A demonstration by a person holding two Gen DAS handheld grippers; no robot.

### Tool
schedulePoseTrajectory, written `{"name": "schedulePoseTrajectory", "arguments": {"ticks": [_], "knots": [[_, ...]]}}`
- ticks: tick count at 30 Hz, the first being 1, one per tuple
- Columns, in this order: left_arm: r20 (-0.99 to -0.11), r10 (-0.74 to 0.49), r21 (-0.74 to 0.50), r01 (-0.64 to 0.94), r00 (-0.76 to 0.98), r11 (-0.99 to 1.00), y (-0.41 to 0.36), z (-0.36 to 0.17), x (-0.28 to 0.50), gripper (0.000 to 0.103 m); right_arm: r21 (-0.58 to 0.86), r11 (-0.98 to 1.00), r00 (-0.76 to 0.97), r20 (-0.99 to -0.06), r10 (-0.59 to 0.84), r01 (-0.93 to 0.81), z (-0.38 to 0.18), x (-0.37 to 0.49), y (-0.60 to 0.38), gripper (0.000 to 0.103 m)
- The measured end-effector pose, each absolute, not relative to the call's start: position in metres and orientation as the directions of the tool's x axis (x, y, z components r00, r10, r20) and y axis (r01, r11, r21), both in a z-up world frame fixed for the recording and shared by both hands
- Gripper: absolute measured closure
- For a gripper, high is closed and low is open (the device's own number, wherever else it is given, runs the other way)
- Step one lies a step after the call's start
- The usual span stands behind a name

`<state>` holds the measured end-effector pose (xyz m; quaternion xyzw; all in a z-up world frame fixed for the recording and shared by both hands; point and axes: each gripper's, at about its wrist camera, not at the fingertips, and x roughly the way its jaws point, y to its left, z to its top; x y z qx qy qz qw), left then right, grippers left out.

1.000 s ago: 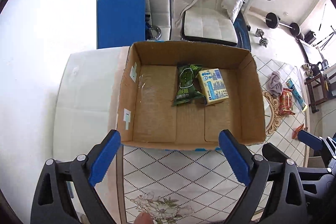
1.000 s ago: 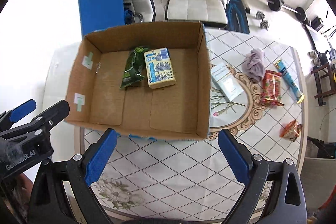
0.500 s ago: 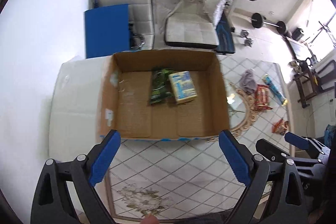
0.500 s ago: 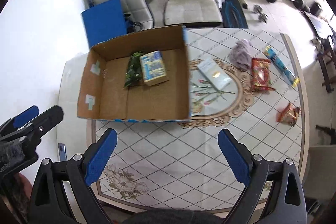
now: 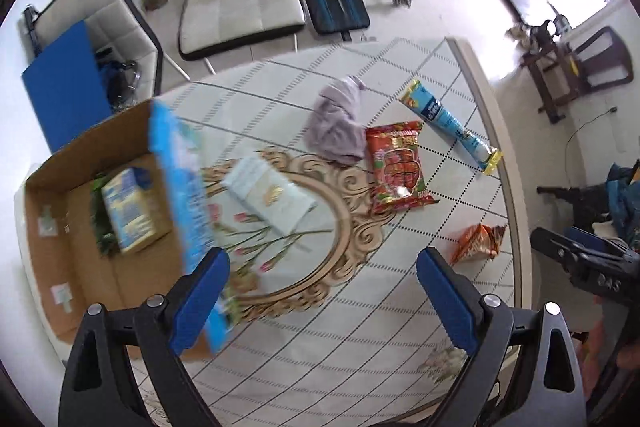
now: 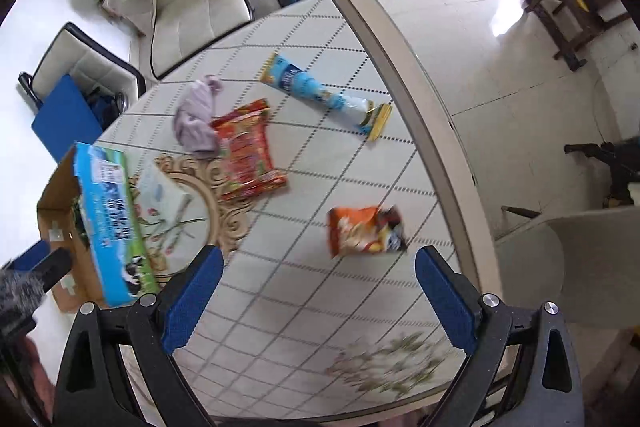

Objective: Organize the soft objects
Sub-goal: 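Grasp the red snack bag with the left tool while the right tool grasps the orange panda bag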

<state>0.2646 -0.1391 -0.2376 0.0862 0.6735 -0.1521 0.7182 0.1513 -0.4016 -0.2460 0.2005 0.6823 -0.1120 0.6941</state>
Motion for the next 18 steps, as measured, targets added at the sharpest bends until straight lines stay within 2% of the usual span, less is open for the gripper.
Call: {"name": "schedulePoseTrajectory", "arguments": {"ticks": [3, 7, 13, 16, 18], "knots": [[-0.996, -0.075, -0.087, 0.337, -0.05, 0.938, -0.184, -0.285, 0.28, 0.007, 0.091, 0.901, -0.057, -0.99, 0.127, 0.424, -0.283, 0.156, -0.425, 0.004], [-0.994, -0.002, -0.041, 0.341, -0.114, 0.939, -0.223, -0.332, 0.297, 0.007, 0.157, 0.835, -0.103, -0.964, 0.247, 0.527, -0.325, 0.144, -0.45, 0.004], [-0.975, 0.078, 0.001, 0.35, -0.207, 0.937, -0.254, -0.386, 0.307, 0.007, 0.29, 0.614, -0.047, -0.88, 0.472, 0.734, -0.378, 0.112, -0.463, 0.004], [-0.965, 0.1, 0.01, 0.343, -0.244, 0.939, -0.261, -0.404, 0.307, 0.007, 0.295, 0.553, -0.041, -0.856, 0.515, 0.78, -0.397, 0.101, -0.462, 0.006], [-0.963, 0.123, 0.032, 0.353, -0.238, 0.935, -0.265, -0.411, 0.307, 0.009, 0.308, 0.512, -0.023, -0.841, 0.541, 0.802, -0.408, 0.097, -0.461, 0.01]]}}
